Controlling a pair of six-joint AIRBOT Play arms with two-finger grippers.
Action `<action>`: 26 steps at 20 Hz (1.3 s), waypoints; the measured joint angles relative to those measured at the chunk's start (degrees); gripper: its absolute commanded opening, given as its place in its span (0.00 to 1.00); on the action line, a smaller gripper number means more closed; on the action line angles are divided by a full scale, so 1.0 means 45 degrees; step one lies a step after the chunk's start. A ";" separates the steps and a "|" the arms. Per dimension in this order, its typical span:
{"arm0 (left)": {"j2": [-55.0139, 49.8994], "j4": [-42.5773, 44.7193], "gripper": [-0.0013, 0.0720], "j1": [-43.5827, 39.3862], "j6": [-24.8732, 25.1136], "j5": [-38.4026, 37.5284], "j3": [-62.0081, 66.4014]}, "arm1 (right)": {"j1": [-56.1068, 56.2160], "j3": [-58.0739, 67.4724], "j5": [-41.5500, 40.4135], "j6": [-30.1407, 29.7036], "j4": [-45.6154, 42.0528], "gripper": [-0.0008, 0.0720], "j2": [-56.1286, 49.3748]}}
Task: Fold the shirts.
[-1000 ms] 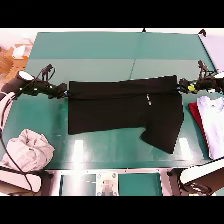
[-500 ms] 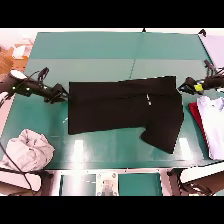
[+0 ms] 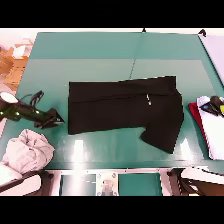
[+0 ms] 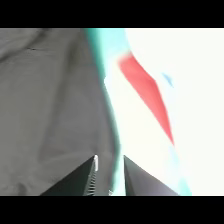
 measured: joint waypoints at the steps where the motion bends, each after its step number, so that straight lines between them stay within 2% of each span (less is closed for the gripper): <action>1: 0.0117 -0.0306 0.68 0.0010 0.0146 0.0296 -0.0461 | -0.0515 -0.0369 -0.0073 -0.0058 -0.0019 0.34 0.0262; 2: 0.0204 -0.0554 0.55 0.0015 0.0272 0.0452 -0.0840 | -0.0942 -0.0675 -0.0107 -0.0107 -0.0024 0.34 0.0432; 3: 0.0267 -0.0821 0.50 0.0015 0.0364 0.0578 -0.1156 | -0.1336 -0.0962 -0.0141 -0.0136 -0.0049 0.34 0.0578; 6: 0.0398 -0.1185 0.50 0.0024 0.0418 0.0175 -0.1681 | -0.1967 -0.1671 -0.0549 -0.0194 0.0024 0.38 0.0792; 7: 0.0515 -0.1263 0.47 0.0024 0.0389 -0.0131 -0.1797 | -0.2055 -0.1904 -0.0753 -0.0209 0.0155 0.38 0.0826; 8: 0.0748 -0.1297 0.20 0.0024 0.0287 -0.0432 -0.1943 | -0.2079 -0.2127 -0.0971 -0.0219 0.0340 0.37 0.0860; 9: 0.1161 -0.1350 0.16 0.0024 0.0170 -0.0743 -0.2171 | -0.2074 -0.2322 -0.1127 -0.0223 0.0500 0.37 0.0879; 10: 0.1724 -0.1375 0.18 0.0024 0.0029 -0.0986 -0.2477 | -0.2040 -0.2521 -0.1345 -0.0223 0.0656 0.37 0.0894; 12: 0.3337 -0.1496 0.91 0.0024 -0.0665 -0.1107 -0.3453 | -0.1826 -0.2861 -0.1783 -0.0223 0.1015 0.37 0.0908; 13: 0.4167 -0.1632 0.84 0.0024 -0.1141 -0.0923 -0.4036 | -0.1695 -0.2997 -0.1967 -0.0223 0.1151 0.37 0.0913; 17: 0.6941 -0.3259 0.84 -0.0044 -0.2521 0.1375 -0.6669 | -0.0981 -0.3356 -0.2448 -0.0214 0.1525 0.37 0.0918; 20: 0.7737 -0.4634 0.84 -0.0967 -0.2890 0.3823 -0.8058 | -0.0355 -0.3453 -0.2584 -0.0199 0.1632 0.37 0.0918; 26: 0.7966 -0.6717 0.83 -0.4376 -0.4022 1.0030 -0.8918 | 0.0520 -0.3497 -0.2667 -0.0194 0.1933 0.37 0.0918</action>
